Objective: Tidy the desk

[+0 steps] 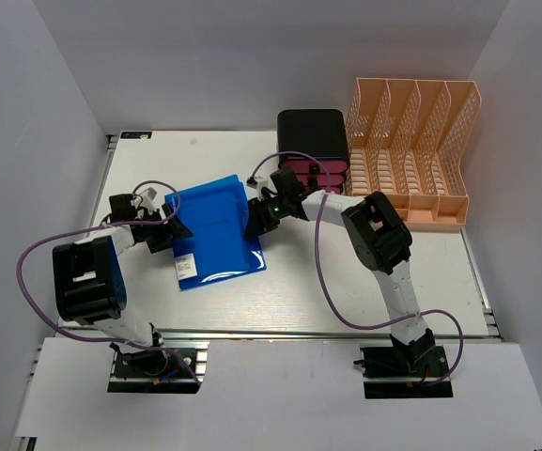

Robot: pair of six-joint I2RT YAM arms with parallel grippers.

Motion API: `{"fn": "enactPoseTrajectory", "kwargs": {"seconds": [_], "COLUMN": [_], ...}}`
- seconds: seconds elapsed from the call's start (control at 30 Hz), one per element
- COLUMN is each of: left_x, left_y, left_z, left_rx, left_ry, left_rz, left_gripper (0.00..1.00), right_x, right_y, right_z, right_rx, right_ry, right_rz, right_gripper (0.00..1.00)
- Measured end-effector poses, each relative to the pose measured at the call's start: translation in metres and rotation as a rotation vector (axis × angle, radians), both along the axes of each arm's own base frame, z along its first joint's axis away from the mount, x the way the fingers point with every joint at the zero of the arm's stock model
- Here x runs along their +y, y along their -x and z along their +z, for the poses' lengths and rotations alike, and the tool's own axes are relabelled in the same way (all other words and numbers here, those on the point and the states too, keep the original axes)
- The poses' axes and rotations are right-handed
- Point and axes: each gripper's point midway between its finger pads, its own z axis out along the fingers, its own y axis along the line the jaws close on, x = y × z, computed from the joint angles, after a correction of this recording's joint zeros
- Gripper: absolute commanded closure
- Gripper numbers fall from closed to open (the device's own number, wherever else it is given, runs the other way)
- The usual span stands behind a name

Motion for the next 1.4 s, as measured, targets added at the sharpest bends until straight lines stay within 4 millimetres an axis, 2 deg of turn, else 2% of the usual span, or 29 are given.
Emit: {"fn": "enactPoseTrajectory", "kwargs": {"seconds": [0.27,0.6,0.97,1.4], "left_x": [0.001,0.0,-0.002,-0.006], "left_y": [0.001,0.001,0.001,-0.003], "left_z": [-0.001,-0.002,-0.004,-0.004], "left_rx": [-0.002,-0.002,-0.006,-0.035], "left_ry": [-0.014,-0.047,-0.083,-0.081], "left_rz": [-0.004,-0.008,-0.022,-0.046], "left_gripper": [0.21,0.22,0.26,0.22], "right_x": [0.002,0.007,0.005,0.005], "right_y": [-0.003,0.0,-0.004,-0.011], "right_z": [0.0,0.004,-0.001,-0.004], "right_rx": [0.02,0.044,0.037,0.018], "right_ry": [0.014,0.018,0.057,0.104], "right_rz": [-0.004,-0.017,-0.043,-0.022], "right_gripper": [0.63,0.48,0.64,0.65]}}
